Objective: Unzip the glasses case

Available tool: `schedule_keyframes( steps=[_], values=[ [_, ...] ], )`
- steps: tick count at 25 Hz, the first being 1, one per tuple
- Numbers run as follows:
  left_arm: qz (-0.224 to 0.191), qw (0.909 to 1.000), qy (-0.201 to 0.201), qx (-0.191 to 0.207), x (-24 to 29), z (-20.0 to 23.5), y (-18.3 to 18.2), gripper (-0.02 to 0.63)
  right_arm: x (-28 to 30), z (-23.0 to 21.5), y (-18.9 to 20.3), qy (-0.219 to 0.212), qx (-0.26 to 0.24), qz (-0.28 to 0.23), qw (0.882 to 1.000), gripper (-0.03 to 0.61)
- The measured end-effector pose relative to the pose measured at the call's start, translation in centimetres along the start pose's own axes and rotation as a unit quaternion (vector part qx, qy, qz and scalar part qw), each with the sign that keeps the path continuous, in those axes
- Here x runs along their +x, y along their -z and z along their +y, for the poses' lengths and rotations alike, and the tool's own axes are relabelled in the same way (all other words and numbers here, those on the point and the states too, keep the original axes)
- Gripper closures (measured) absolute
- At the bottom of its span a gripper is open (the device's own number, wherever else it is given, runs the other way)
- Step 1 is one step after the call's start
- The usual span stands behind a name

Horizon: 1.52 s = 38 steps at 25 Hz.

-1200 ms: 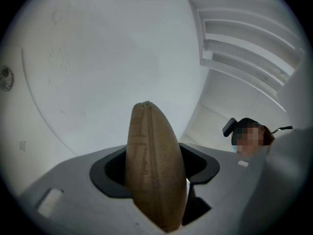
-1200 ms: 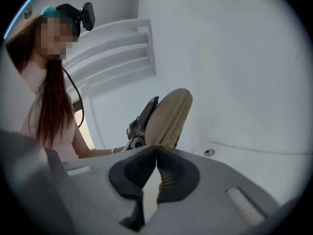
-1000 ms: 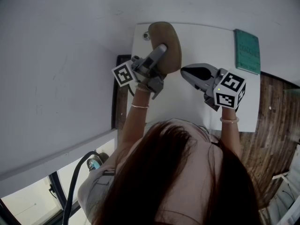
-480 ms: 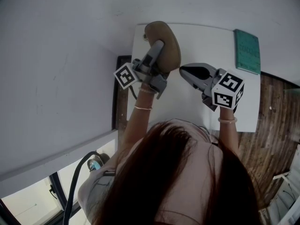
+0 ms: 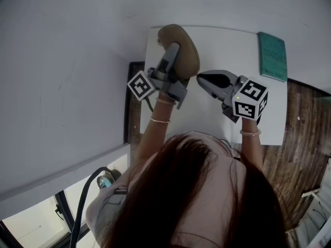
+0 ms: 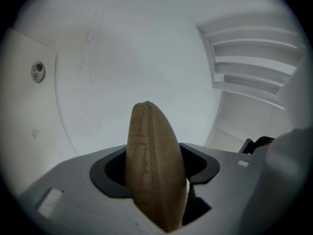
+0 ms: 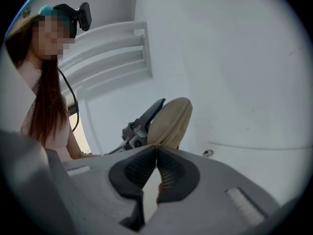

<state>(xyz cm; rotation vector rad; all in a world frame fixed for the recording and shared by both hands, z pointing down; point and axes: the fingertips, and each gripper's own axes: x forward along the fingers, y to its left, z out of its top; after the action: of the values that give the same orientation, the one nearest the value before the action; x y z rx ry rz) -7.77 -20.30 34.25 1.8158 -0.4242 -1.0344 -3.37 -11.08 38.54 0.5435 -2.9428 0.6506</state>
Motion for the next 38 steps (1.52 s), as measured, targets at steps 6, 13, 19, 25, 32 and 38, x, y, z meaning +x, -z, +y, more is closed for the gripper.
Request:
schedule_keyframes(
  steps=[6,13,19,25,32,38],
  values=[
    [-0.021,0.9997,-0.012,-0.010,-0.2,0.4,-0.2,0.316,0.2,0.0,0.3,-0.003,0.004,0.002,1.000,0.572],
    [-0.038,0.9989,-0.023,-0.012,-0.4,0.8,-0.6,0.316,1.1,0.6,0.7,-0.014,0.003,0.016,1.000,0.572],
    [-0.050,0.9982,-0.030,-0.011,-0.6,1.0,-0.7,0.316,1.5,0.9,1.0,-0.022,0.007,0.021,1.000,0.572],
    [-0.056,0.9976,-0.040,-0.010,-0.8,1.3,-0.7,0.315,1.8,1.0,1.4,-0.024,0.007,0.031,0.999,0.572],
    [-0.053,0.9975,-0.046,0.002,-0.8,1.5,-0.4,0.316,2.1,1.3,1.9,-0.024,0.008,0.034,0.999,0.571],
    [-0.045,0.9976,-0.050,0.016,-0.7,1.7,-0.1,0.316,1.9,0.9,2.1,-0.009,0.010,0.025,1.000,0.565]
  ],
)
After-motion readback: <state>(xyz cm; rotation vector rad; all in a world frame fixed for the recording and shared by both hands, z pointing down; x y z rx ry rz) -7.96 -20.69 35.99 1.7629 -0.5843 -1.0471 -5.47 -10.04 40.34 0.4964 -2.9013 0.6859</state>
